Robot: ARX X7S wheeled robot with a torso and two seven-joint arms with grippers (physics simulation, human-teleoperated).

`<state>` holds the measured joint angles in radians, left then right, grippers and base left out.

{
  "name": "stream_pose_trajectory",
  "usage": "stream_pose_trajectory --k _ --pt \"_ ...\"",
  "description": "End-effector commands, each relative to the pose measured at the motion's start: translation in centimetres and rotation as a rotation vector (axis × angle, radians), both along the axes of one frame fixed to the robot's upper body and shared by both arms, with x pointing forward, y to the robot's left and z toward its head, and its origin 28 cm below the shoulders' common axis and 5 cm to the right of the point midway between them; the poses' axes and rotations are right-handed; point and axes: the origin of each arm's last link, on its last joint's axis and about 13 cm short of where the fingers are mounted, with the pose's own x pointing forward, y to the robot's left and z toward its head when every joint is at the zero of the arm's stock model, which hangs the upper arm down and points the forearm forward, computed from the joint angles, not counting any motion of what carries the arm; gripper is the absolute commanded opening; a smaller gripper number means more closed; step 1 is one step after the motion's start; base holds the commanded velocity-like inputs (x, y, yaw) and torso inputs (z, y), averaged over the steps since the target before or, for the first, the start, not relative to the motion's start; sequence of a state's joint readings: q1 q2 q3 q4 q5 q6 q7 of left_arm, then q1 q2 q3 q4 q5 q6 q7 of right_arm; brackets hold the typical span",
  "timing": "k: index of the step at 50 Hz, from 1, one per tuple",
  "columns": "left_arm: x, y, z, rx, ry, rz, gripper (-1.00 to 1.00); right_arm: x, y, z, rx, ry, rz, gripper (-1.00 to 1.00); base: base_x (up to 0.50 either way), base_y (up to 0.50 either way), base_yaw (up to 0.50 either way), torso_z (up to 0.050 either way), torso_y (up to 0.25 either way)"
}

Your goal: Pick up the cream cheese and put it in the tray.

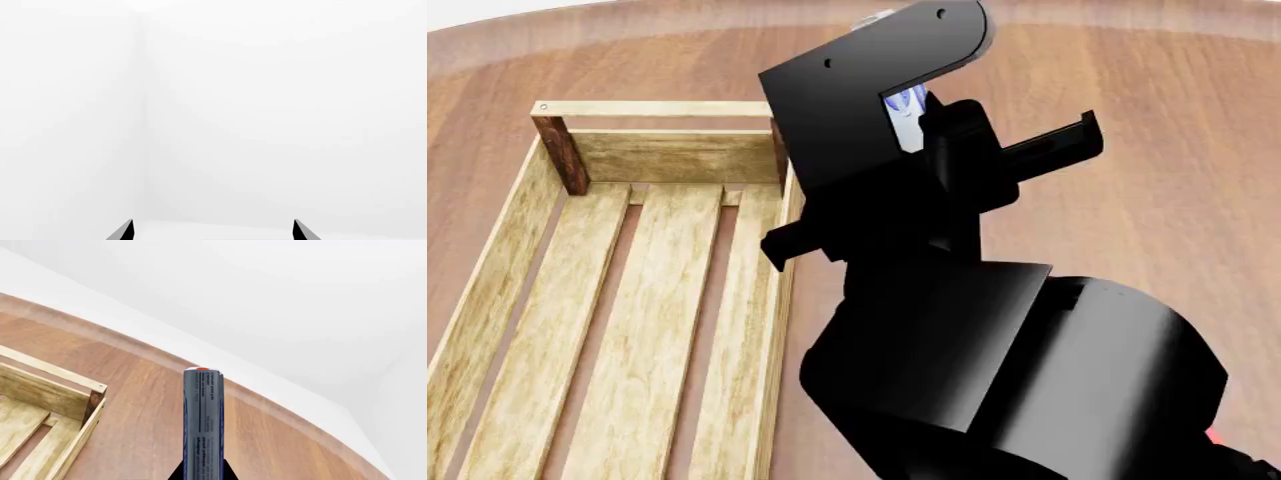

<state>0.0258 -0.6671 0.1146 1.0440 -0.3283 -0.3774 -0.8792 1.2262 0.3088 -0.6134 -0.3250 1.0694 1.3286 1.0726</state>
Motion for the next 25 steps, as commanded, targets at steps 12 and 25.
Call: stream_pose_trajectory --k 12,25 --pt "-2.5 2.2 0.8 -0.040 -0.045 0.249 1.00 2.7 0.4 0.0 -0.039 0.026 0.049 -1.00 0.00 0.00 0.00 0.000 0.000" --pt "-2.6 2.4 0.6 -0.049 -0.042 0.256 1.00 5.0 2.5 1.2 -0.145 0.106 0.214 -1.00 0.00 0.00 0.00 0.000 0.001"
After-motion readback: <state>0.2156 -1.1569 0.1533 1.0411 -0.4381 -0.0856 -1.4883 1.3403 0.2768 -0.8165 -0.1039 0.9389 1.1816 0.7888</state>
